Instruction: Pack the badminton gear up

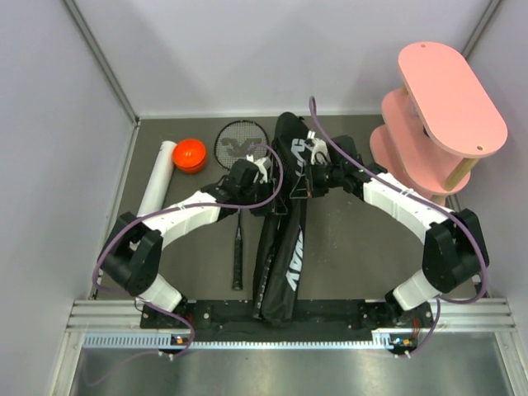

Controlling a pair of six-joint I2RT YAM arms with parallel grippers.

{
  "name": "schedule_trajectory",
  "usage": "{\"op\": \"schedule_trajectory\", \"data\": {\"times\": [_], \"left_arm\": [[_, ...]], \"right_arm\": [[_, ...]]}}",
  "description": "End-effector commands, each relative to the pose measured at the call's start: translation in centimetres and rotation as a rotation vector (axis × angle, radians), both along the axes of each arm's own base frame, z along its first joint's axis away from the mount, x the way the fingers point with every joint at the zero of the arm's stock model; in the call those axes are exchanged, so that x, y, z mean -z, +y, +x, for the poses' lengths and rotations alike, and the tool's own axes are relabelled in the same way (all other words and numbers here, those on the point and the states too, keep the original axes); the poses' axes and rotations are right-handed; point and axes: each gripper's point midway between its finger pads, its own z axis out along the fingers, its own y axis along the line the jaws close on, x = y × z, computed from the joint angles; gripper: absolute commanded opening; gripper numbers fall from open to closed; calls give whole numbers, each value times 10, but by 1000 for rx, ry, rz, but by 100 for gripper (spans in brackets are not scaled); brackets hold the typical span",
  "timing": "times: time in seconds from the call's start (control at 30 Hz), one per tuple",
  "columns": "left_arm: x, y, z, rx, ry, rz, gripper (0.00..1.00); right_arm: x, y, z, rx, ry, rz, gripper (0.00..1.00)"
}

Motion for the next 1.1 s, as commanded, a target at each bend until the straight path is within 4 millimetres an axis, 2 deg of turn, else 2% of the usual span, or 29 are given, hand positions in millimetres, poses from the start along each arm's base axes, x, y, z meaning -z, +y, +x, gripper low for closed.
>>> {"op": "schedule_trajectory", "data": {"times": [0.0, 0.03, 0.1, 0.13, 0.27, 0.4, 0.43, 0.5, 0.57, 0.63, 0.67, 0.73, 0.77, 0.83, 0.87, 0.93, 1.0, 1.07], "left_arm": [[-2, 2, -8, 65, -53, 11, 48], [3, 3, -9, 74, -43, 21, 47], [12, 2, -12, 90, -19, 25, 36], [13, 1, -12, 88, -15, 22, 21], [-1, -1, -2, 65, -66, 29, 0], [-26, -2, 7, 32, -133, 22, 0], [-30, -1, 8, 19, -134, 21, 0], [-48, -3, 8, 9, -159, -9, 0], [-60, -5, 8, -14, -177, -27, 0], [-74, -6, 6, -25, -194, -54, 0], [-75, -8, 6, -24, -194, -60, 0], [-74, -11, 6, -23, -181, -67, 0], [-68, -13, 6, -15, -158, -62, 0], [-66, -15, 5, -17, -131, -67, 0], [-66, -17, 6, -19, -127, -70, 0], [-69, -18, 6, -23, -126, -79, 0], [-76, -19, 7, -28, -149, -81, 0], [-82, -19, 8, -35, -162, -83, 0]], "right_arm": [[-27, 6, 5, -126, -121, 197, 0], [-19, 6, -2, -150, -90, 228, 0], [-19, 7, 3, -143, -97, 263, 0], [-16, 8, 2, -144, -88, 266, 0], [-8, 7, 2, -132, -60, 259, 0], [-6, 0, 1, -110, -68, 207, 0], [0, -6, 4, -70, -49, 162, 2], [8, -17, 6, -28, -48, 82, 9], [21, -41, 11, 65, -40, -71, 23], [21, -61, 17, 145, -75, -197, 34], [23, -66, 10, 142, -71, -241, 38], [17, -67, 3, 136, -86, -257, 48], [9, -59, -9, 113, -97, -247, 50], [3, -60, -15, 136, -133, -293, 55], [-7, -57, -25, 133, -160, -301, 55], [-12, -59, -37, 147, -176, -330, 56], [-25, -43, -57, 119, -183, -261, 57], [-23, -39, -71, 129, -171, -240, 58]]}}
